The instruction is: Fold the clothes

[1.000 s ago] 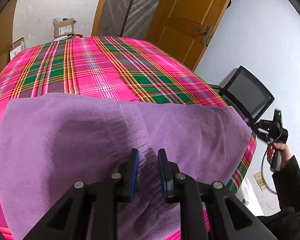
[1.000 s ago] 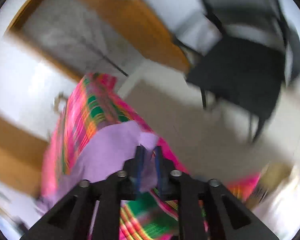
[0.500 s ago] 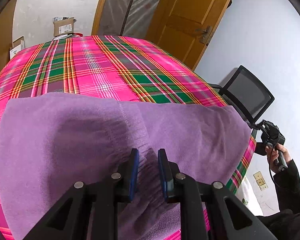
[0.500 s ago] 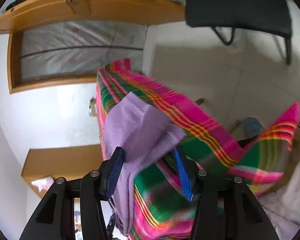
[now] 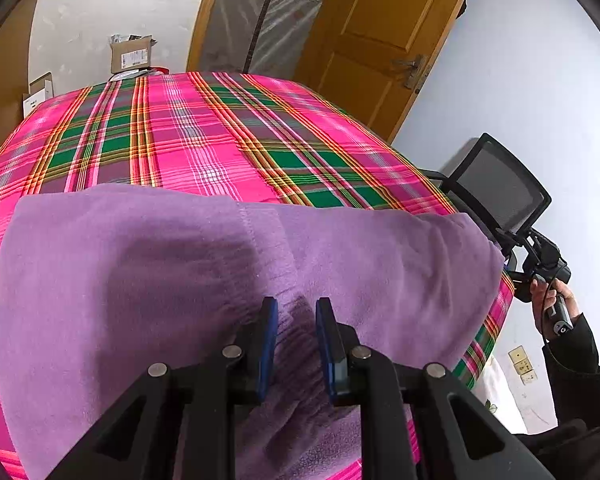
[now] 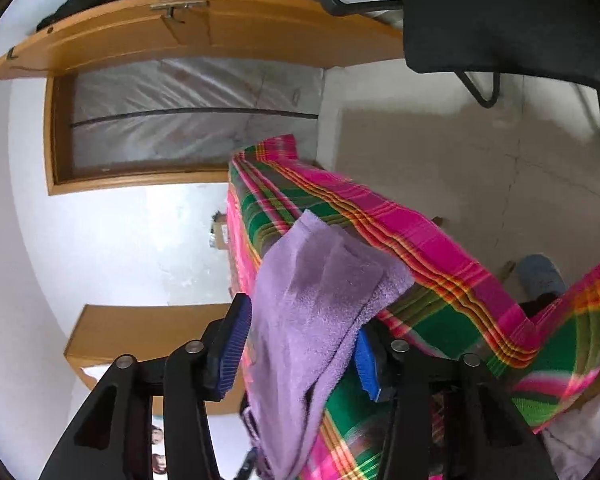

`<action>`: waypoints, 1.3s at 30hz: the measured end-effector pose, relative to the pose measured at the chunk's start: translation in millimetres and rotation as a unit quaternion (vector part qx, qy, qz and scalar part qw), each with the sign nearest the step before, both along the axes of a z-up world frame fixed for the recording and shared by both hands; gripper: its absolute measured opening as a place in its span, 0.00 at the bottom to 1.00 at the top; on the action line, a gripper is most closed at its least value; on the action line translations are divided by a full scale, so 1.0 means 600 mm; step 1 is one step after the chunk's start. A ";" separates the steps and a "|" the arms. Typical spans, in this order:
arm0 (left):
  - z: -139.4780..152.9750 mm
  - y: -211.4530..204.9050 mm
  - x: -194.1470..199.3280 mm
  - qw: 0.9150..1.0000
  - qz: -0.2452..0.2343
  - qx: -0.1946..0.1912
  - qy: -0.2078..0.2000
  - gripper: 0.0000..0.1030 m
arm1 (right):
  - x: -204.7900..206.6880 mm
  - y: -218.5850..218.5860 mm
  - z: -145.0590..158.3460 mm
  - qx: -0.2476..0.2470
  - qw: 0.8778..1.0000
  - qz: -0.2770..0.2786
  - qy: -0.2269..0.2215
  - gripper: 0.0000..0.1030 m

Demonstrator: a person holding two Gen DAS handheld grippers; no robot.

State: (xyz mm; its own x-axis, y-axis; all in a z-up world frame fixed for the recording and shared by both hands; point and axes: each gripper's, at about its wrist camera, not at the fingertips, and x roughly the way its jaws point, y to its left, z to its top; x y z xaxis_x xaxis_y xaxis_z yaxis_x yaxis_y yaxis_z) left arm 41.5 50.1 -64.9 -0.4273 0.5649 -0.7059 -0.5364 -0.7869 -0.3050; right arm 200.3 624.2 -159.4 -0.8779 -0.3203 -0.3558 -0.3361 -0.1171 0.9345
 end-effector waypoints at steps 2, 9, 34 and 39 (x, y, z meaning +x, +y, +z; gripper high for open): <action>0.000 0.000 0.000 1.000 0.000 0.001 -0.001 0.19 | -0.010 -0.004 0.004 0.023 1.000 0.009 -0.007 0.31; 0.006 -0.003 0.002 1.000 0.000 0.000 0.000 0.19 | -0.013 -0.021 0.065 0.118 0.993 0.005 -0.019 0.10; 0.044 -0.063 0.021 0.999 0.014 0.029 0.029 0.19 | -0.232 -0.550 0.149 0.309 0.855 0.416 0.006 0.22; 0.045 -0.061 0.018 0.999 0.011 0.027 0.027 0.19 | -0.214 -0.557 0.148 0.287 0.849 0.442 0.029 0.41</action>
State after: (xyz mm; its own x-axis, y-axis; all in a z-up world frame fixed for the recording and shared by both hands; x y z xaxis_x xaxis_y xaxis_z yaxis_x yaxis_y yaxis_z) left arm 52.4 13.3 -37.8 -0.4769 0.5918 -0.6499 -0.5362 -0.7817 -0.3184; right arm 71.7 290.3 -70.7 -0.4056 -0.6521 -0.6405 0.1652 -0.7414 0.6504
